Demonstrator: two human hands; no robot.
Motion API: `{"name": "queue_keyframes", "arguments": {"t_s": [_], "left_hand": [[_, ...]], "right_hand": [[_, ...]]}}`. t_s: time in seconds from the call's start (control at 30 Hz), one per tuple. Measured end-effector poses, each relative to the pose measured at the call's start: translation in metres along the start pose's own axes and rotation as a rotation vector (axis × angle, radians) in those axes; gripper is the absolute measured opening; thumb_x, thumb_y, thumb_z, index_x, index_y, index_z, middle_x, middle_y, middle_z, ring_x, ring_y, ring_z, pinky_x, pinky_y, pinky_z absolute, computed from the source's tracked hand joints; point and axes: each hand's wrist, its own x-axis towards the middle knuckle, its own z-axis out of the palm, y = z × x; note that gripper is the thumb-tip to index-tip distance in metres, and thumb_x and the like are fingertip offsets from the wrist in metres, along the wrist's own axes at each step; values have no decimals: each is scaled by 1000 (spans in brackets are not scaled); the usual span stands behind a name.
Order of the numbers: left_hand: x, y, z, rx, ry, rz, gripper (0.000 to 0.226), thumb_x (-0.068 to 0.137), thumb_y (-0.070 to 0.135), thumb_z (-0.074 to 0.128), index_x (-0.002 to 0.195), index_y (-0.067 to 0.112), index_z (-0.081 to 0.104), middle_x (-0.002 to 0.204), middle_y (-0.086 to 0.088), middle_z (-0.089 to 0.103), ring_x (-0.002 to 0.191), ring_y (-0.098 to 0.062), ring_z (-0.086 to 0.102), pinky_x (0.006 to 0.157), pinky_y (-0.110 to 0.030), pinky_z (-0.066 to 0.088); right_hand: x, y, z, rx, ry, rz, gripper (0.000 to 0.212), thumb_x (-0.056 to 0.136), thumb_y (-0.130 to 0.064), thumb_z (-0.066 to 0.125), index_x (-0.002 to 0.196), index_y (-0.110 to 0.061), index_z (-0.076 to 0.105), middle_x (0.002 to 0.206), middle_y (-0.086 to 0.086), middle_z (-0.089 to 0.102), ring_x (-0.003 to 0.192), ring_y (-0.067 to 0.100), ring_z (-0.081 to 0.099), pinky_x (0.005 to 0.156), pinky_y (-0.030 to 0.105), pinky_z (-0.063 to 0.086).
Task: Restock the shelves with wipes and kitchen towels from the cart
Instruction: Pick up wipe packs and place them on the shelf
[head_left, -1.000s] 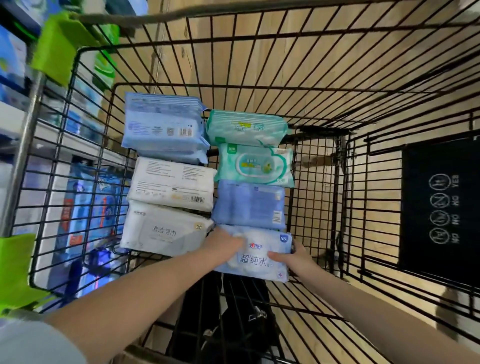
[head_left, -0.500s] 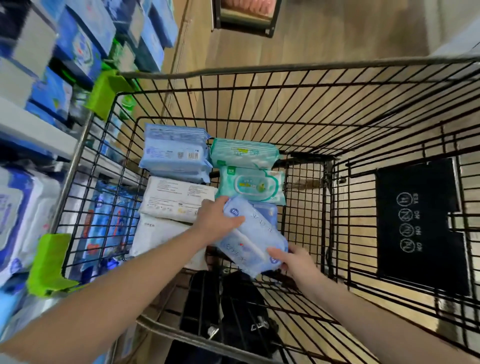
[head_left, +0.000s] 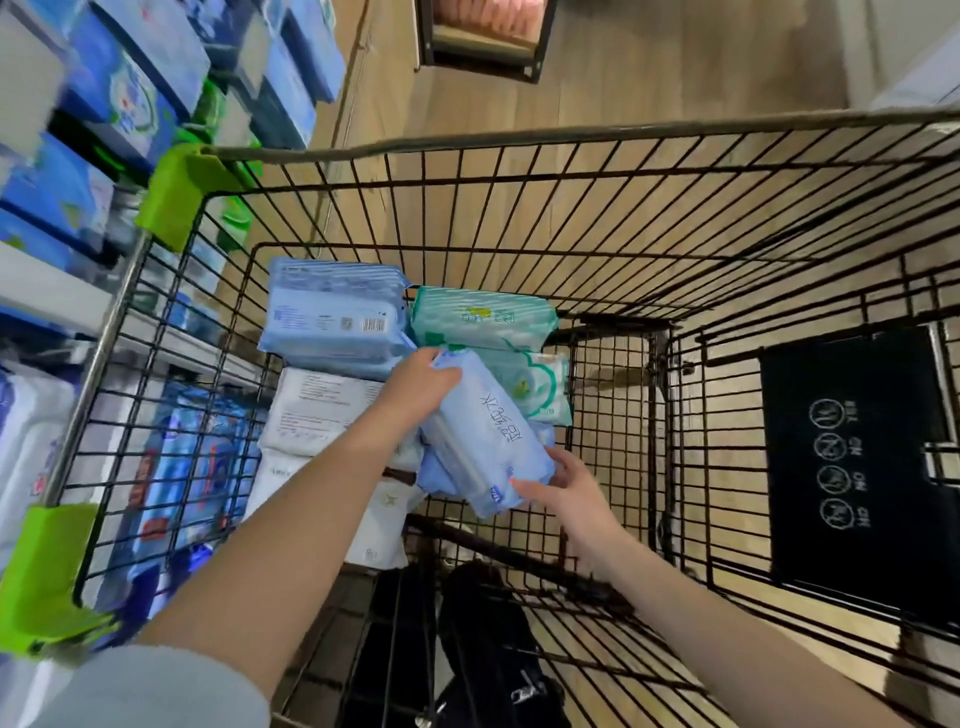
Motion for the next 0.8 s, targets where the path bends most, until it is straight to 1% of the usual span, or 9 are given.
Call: {"name": "queue_keyframes", "arguments": {"t_s": [0.03,0.1,0.17,0.3,0.4,0.5,0.63,0.7,0.8], "left_hand": [[1,-2,0,-55,-1,11,34,70,39,54,94,16,57,98,-8,57,93,-21,53,64,-24,36],[2,-9,0,-139,-58,25,31,82,38,59,105,18,56,108,0,51,102,-17,49,70,-26,36],[6,-19,-3,-247,-169,31,55,87,36,63,137,20,44,131,8,44,119,-11,44,86,-24,34],[14,-40,-12,-216,-383,57,82,75,28,79,144,26,34,138,9,47,124,-10,47,94,-24,40],[18,-39,-8,-6,-314,116,77,77,23,79,143,21,38,131,9,51,124,-12,49,94,-24,41],[21,-33,4,37,-196,86,68,74,44,77,132,20,52,123,6,59,112,-16,56,88,-28,46],[22,-27,16,178,-63,74,63,64,71,62,104,22,56,113,-3,59,109,-26,54,91,-39,47],[21,-22,26,172,-53,84,62,80,58,62,120,13,50,127,-7,50,117,-28,49,92,-34,42],[17,-16,37,153,-18,65,66,90,48,56,136,5,37,138,-13,39,123,-28,44,91,-34,38]], "right_hand": [[2,1,0,5,23,0,62,71,-5,81,122,-18,48,111,4,65,98,17,64,80,23,51],[3,0,2,0,84,-14,52,71,-8,81,115,-15,54,106,4,67,96,20,64,82,28,51],[3,-3,3,0,124,-35,41,72,-6,80,108,-8,61,100,6,69,86,19,65,81,32,51],[13,-7,-5,59,156,0,39,74,-5,79,110,-8,62,103,7,69,88,20,65,79,33,54],[30,-13,-15,139,210,42,37,81,-11,74,115,-9,60,99,2,68,91,20,64,78,30,50],[40,-19,-14,199,244,76,34,90,-35,64,119,-20,56,98,-3,66,89,15,63,77,31,48],[43,-1,-12,221,-27,52,69,76,-63,63,129,-31,36,122,-7,61,106,12,62,92,33,50],[46,6,-9,200,-58,23,76,72,-47,76,133,-27,35,122,-3,65,107,16,65,101,42,47],[53,-5,-6,263,-6,33,65,74,-20,80,129,-17,47,109,6,71,96,24,70,82,42,57]]}}
